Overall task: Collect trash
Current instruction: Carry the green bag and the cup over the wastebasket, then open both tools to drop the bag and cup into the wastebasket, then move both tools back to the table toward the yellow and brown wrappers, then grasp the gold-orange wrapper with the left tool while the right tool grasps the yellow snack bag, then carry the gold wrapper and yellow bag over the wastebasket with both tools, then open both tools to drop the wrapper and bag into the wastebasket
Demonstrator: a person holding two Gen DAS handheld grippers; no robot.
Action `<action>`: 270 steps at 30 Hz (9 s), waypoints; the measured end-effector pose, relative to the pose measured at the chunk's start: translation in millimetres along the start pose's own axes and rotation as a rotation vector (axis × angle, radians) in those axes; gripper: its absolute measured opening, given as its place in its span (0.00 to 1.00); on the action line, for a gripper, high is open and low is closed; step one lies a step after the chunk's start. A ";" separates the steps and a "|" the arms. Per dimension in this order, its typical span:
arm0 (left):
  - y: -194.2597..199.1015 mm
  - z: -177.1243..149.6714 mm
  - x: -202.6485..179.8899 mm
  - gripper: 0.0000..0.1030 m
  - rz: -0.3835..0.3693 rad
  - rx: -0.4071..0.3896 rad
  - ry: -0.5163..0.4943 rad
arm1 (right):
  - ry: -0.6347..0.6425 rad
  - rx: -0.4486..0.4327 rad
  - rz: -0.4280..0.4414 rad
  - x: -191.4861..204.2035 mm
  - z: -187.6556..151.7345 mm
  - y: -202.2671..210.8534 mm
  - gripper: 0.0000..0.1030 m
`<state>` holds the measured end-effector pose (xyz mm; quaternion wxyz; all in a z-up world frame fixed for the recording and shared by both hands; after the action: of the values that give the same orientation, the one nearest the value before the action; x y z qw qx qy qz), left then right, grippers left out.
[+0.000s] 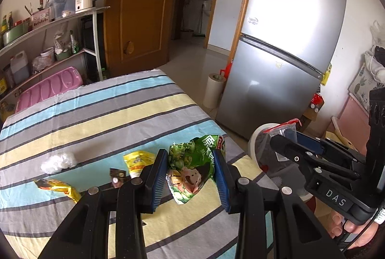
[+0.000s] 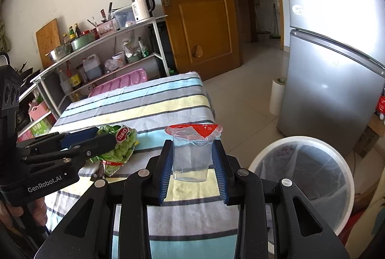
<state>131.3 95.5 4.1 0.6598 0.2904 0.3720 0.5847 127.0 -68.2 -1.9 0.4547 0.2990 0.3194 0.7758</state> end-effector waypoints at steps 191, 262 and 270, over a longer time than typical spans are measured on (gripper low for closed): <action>5.3 -51.8 149.3 0.17 0.197 0.030 0.300 | 0.105 0.124 0.084 105.4 21.1 -100.9 0.21; -126.9 6.8 -179.8 0.42 -0.056 0.194 -0.249 | -0.376 0.064 -0.254 -189.3 -68.1 12.7 0.39; -117.2 6.7 -172.1 0.42 -0.055 0.180 -0.241 | -0.378 0.054 -0.252 -185.0 -66.9 18.2 0.40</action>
<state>195.2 -91.4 -62.0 0.6868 0.4061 0.3488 0.4916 142.6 -255.9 -61.3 0.5916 0.4088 0.2842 0.6341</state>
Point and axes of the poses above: each gripper's, at about its wrist camera, not at the fingertips, and y roughly against the way its jaws point, x to its left, z to its top, the point moved 3 cm from there along -y, roughly the way its jaws point, and after that the axes turned 14 degrees about x, right-handed, at the moved point
